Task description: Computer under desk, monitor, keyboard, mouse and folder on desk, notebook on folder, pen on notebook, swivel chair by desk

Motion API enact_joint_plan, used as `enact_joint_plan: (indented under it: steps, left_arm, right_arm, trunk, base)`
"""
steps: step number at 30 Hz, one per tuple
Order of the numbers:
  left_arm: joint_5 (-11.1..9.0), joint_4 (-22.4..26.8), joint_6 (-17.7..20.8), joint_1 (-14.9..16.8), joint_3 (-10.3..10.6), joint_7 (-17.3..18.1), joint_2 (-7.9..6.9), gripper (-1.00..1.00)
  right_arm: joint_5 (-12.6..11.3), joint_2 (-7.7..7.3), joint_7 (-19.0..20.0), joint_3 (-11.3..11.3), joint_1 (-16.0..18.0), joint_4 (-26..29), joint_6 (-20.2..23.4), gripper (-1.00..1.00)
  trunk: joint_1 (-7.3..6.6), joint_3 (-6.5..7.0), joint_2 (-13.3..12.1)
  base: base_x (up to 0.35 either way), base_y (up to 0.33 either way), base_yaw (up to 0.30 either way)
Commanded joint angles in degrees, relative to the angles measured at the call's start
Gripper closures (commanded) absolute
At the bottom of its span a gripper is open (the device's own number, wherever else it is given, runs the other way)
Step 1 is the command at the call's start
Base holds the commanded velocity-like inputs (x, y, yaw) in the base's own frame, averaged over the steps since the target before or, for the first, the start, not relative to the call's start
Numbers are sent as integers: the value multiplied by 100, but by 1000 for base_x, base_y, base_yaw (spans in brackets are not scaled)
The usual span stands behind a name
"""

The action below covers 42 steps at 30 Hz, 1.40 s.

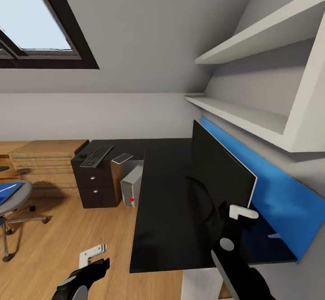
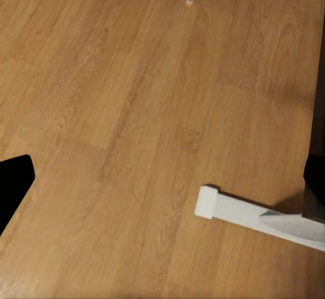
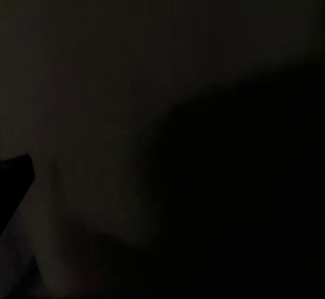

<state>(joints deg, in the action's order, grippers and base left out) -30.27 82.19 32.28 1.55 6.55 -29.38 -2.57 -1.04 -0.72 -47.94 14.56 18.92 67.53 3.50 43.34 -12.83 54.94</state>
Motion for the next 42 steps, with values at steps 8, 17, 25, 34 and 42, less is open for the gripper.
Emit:
enact_joint_plan:
  steps: [8,17,25,34,42]
  left_arm:
    - [-58,7,7,9,5,-59,-15,-100]
    - [-59,34,7,8,-77,-53,-23,-100]
    - [-66,42,7,8,-235,-37,-16,-100]
    - [-66,43,8,7,-251,-33,-15,-100]
    - [-66,35,15,6,-251,-32,-11,-100]
  right_arm:
    - [-13,-7,-32,20,6,5,37,-100]
    - [-40,0,-28,43,6,29,-71,-100]
    - [-45,2,-23,46,5,47,-87,-100]
    - [-45,-4,-22,40,1,45,-86,-100]
    - [-45,2,-22,46,4,41,-87,-100]
  trunk:
    - [1,-8,6]
    - [1,-8,6]
    - [1,-8,6]
    - [1,-8,6]
    - [1,-8,6]
  base:
    - [-1,-1,0]
    - [0,0,0]
    - [0,0,0]
    - [-3,0,0]
    - [-191,0,0]
